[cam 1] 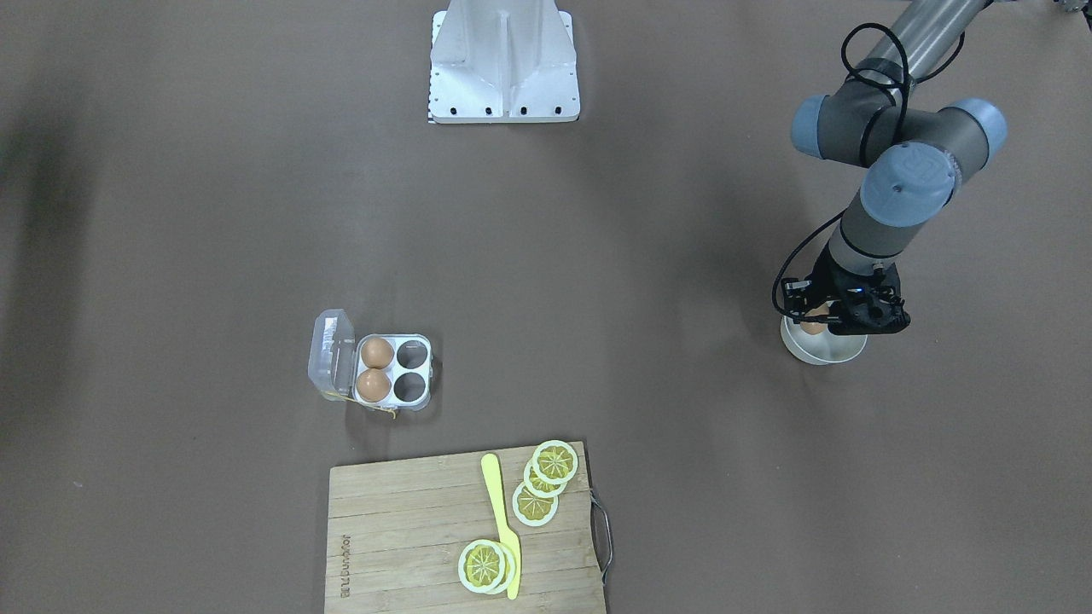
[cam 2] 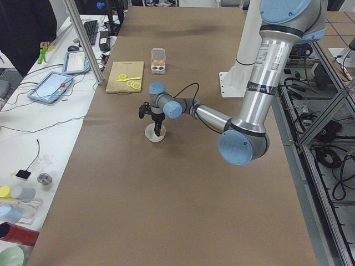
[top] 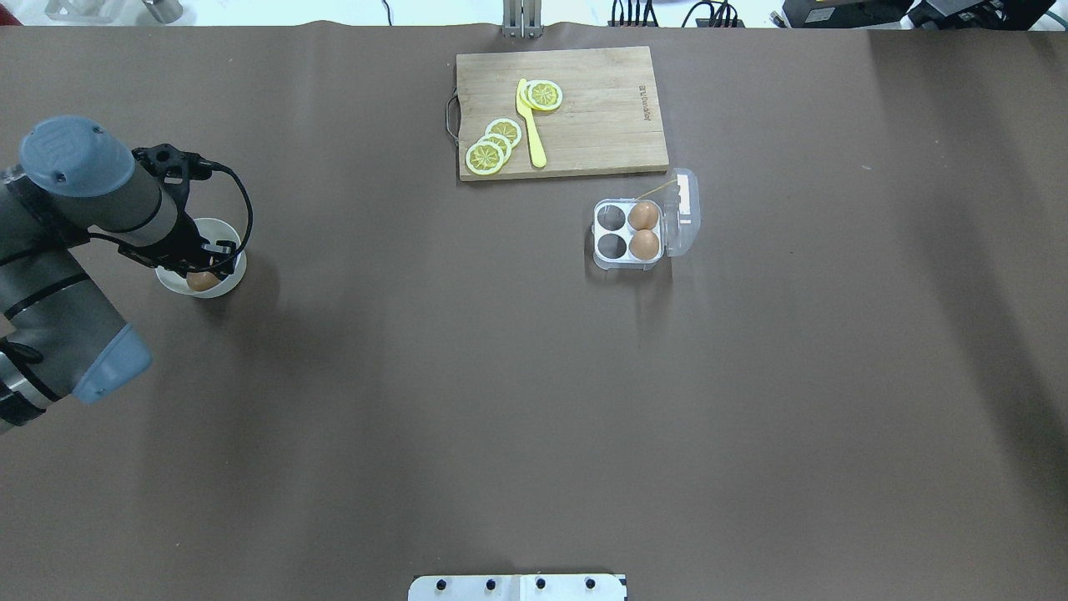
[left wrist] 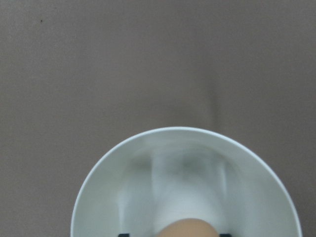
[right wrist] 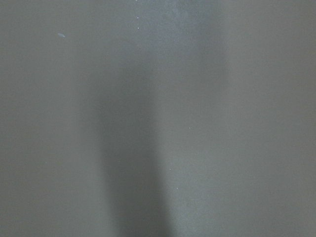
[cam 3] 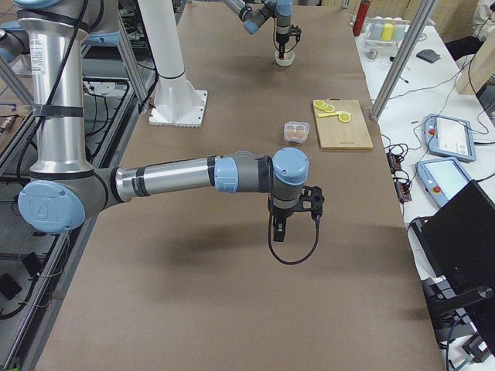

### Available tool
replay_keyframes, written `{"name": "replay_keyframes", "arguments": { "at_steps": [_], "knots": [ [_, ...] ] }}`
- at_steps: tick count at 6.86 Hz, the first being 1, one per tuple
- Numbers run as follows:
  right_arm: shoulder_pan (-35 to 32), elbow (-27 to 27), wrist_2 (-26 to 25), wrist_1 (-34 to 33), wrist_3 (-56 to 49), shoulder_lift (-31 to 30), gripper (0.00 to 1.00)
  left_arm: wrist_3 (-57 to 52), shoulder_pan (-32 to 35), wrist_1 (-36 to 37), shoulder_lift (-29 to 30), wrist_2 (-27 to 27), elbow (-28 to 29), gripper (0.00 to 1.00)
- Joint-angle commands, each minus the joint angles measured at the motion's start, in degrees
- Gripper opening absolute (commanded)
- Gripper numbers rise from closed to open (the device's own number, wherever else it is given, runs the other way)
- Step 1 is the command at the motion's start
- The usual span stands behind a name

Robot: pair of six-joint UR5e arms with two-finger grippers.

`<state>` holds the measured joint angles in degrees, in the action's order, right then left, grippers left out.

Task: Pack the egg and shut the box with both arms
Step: 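Lift the egg and carry it with the left gripper to the egg box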

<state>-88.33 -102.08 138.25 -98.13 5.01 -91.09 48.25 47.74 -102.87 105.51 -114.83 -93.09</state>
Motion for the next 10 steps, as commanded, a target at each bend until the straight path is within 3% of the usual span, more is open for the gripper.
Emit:
{"name": "replay_keyframes", "arguments": {
  "at_steps": [1, 3, 5, 6, 7, 8, 9, 10],
  "knots": [
    [0.0, 0.3, 0.0, 0.0, 0.0, 0.0, 1.00, 0.0, 0.4, 0.1, -0.7, -0.1, -1.9, 0.00],
    [0.0, 0.2, 0.0, 0.0, 0.0, 0.0, 1.00, -0.1, 3.3, 0.1, -2.0, 0.0, -3.0, 0.00],
    [0.0, 0.0, 0.8, 0.0, 1.5, -0.1, 1.00, 1.3, 6.8, 0.5, -0.6, -0.4, -7.8, 0.00],
    [0.0, -0.1, 1.1, 0.0, 1.5, -0.1, 1.00, 5.2, 7.1, 0.5, 2.8, -2.1, -7.7, 0.00],
    [0.0, -0.1, 1.2, 0.0, 1.5, 0.0, 1.00, 19.5, 6.1, -0.1, 10.7, -1.9, -4.6, 0.00],
    [0.0, -0.1, 1.1, 0.0, 1.5, 0.0, 1.00, 26.0, 2.8, -0.7, 16.3, -1.3, -3.2, 0.00],
    [0.0, 0.0, 1.1, 0.0, 1.4, 0.2, 1.00, 29.8, 0.5, -4.5, 17.7, 1.0, -3.1, 0.00],
    [0.0, 0.0, 1.0, 0.0, 1.5, 0.2, 1.00, 35.4, -5.2, -11.7, 19.4, 7.3, 0.1, 0.00]
  ]
}}
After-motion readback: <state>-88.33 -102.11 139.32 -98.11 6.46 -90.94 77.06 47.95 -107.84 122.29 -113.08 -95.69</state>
